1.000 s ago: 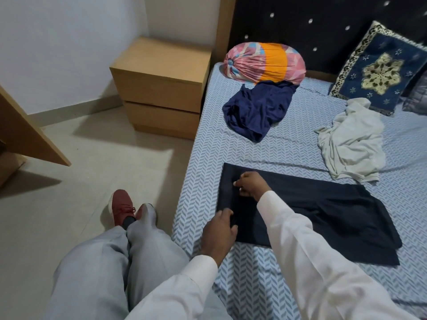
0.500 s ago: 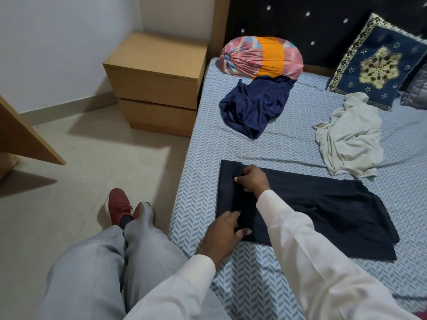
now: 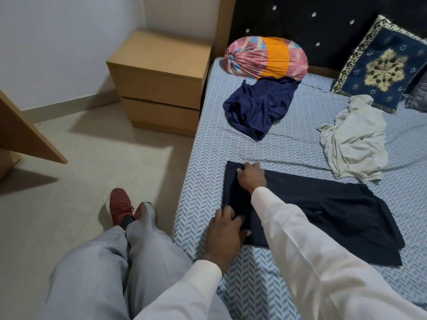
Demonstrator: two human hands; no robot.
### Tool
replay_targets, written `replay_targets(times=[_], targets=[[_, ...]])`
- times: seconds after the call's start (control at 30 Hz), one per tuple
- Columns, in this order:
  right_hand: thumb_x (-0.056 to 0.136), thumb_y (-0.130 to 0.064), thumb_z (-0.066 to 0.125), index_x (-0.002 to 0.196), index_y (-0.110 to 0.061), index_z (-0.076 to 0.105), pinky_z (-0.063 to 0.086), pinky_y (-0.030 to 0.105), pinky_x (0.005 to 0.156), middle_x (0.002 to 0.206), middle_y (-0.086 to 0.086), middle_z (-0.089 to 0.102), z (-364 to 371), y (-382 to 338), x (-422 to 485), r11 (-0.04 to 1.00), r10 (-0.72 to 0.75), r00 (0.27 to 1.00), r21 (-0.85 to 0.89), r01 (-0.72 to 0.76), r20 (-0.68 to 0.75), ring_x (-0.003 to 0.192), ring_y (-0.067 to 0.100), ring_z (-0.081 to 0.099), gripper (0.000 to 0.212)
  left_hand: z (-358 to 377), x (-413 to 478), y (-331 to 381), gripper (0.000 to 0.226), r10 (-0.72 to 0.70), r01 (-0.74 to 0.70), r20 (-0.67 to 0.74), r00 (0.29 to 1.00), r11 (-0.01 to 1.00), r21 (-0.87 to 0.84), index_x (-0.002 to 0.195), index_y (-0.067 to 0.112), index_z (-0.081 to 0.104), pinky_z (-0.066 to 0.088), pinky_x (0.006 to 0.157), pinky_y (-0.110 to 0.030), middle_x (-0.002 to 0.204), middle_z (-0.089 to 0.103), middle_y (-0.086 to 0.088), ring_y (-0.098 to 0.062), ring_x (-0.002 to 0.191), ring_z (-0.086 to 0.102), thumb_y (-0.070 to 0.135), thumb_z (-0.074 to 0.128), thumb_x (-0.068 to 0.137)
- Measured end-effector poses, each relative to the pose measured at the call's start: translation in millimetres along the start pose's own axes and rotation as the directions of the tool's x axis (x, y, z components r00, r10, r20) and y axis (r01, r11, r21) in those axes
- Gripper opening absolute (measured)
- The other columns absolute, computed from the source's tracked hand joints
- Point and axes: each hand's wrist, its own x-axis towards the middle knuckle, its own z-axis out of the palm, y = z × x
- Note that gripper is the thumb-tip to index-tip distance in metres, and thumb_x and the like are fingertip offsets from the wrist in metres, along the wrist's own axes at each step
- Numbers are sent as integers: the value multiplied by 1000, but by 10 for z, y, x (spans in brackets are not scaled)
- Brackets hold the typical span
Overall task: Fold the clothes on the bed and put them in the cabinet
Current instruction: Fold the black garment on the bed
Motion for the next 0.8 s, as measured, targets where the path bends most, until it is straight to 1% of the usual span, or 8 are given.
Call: replay_targets(times=[0.1,0.2,0.3,0.37,0.5,0.6,0.73,0.8], targets=[[94,-48,47,127,-8,50,41,46,97,132,18,47,31,-98,-161,992,-108,974,-80,93,-201,121,39,44,52,-107,15,-29,57,-326,321,-10,945,936,-144,135,19,45,49,83,-37,121,48,-7,-28,106,54,44,64,87],[87,-58,51,139,-10,42,40,45,99,141,14,42,75,-213,-277,969,-132,991,-208,135,24,127,37,41,71,-163,58,-79,55,-481,501,143,865,839,-211,127,17,40,49,81,-38,120,57,-8,-29,107,59,45,63,87],[86,-55,52,148,-6,28,38,45,101,146,14,36,44,-360,-323,955,-80,985,-271,120,153,129,36,40,82,-152,79,-129,43,-488,560,282,826,769,-307,123,19,48,52,83,-37,116,64,-6,-27,102,63,40,61,88],[88,-42,53,150,-1,23,42,42,98,145,14,39,30,-439,-335,958,-37,978,-272,93,204,126,34,47,80,-139,77,-167,39,-467,597,381,798,692,-405,124,21,55,51,89,-36,119,65,-4,-24,103,62,37,60,89],[91,-22,50,152,-1,14,49,36,75,129,15,57,9,-673,-393,953,-40,976,-285,101,212,106,31,61,74,-277,22,-247,35,-451,611,415,791,620,-492,121,20,59,51,91,-34,118,65,0,-21,104,62,34,61,90],[90,-18,49,155,-23,6,45,34,61,115,13,58,11,-1062,-503,930,-198,960,-271,248,198,84,30,58,78,-607,-67,-455,18,-500,549,249,830,651,-524,104,16,63,49,79,-31,103,68,-1,-23,95,62,26,62,89],[88,-11,46,130,-10,52,48,37,82,126,18,54,-20,-1848,-615,899,-370,909,-173,403,193,110,34,57,42,-1168,-206,-949,8,-591,496,-82,802,737,-460,84,15,56,42,66,-35,79,61,2,-27,79,57,19,61,87],[89,-9,45,120,-5,58,48,38,90,132,17,49,-31,-2153,-665,893,-413,893,-113,436,178,112,33,56,35,-1388,-258,-1136,13,-592,453,-195,782,756,-473,79,17,52,45,65,-38,75,60,0,-29,75,58,19,62,87]])
